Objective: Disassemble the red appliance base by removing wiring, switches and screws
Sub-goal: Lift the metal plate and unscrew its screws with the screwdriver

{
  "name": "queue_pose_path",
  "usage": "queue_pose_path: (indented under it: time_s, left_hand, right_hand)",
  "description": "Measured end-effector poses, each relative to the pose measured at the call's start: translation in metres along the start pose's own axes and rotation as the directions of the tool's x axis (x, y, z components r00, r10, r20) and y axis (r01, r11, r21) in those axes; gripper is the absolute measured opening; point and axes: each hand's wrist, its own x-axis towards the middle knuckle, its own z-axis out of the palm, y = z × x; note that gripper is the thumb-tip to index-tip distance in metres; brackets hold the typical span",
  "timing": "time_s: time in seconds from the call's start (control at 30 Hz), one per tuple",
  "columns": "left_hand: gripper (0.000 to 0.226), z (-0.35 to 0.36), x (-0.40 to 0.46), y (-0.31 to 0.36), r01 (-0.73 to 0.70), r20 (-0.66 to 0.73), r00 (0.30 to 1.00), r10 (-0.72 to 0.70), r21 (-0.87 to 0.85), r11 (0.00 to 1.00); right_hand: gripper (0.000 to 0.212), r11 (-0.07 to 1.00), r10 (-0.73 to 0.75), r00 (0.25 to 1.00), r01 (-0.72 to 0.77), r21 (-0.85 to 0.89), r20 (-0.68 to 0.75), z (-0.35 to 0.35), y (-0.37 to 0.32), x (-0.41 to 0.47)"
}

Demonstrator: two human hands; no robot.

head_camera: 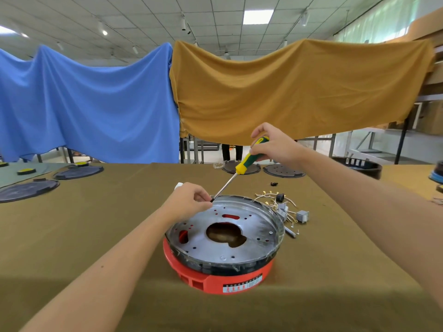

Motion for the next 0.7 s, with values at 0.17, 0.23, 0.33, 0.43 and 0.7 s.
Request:
queue_pose_path:
  time_s: [0.17, 0.23, 0.33, 0.43, 0.7]
  left_hand:
    - [0.003, 0.003, -0.006, -0.003, -0.012, 0.015, 1.0, 0.011, 0.07, 0.997]
    - [0.003, 0.0, -0.006, -0.003, -0.008, 0.014, 1.0, 0.007, 0.075, 0.997]
    - [0.009, -0.005, -0.009, -0.005, -0.011, 0.031, 0.999, 0.009, 0.067, 0.998]
    - [0.011, -0.002, -0.013, -0.01, -0.006, 0.048, 0.999, 0.002, 0.096, 0.995]
    - [0.018, 0.001, -0.018, -0.016, -0.03, 0.073, 0.997, 0.017, 0.183, 0.983]
  right_hand:
    - [0.029, 0.991, 0.042, 0.998, -0.036, 0.128, -0.04, 0.001, 0.016, -0.007]
    - [0.029, 0.985, 0.06, 0.997, -0.051, 0.167, -0.047, 0.002, 0.023, -0.012]
    - [0.026, 0.958, 0.12, 0.991, -0.1, 0.27, -0.058, 0.004, 0.038, -0.022]
    - [0.026, 0.935, 0.173, 0.983, -0.146, 0.323, -0.055, 0.011, 0.054, -0.033]
    - [0.022, 0.863, 0.254, 0.953, -0.147, 0.483, -0.165, 0.026, 0.081, -0.05]
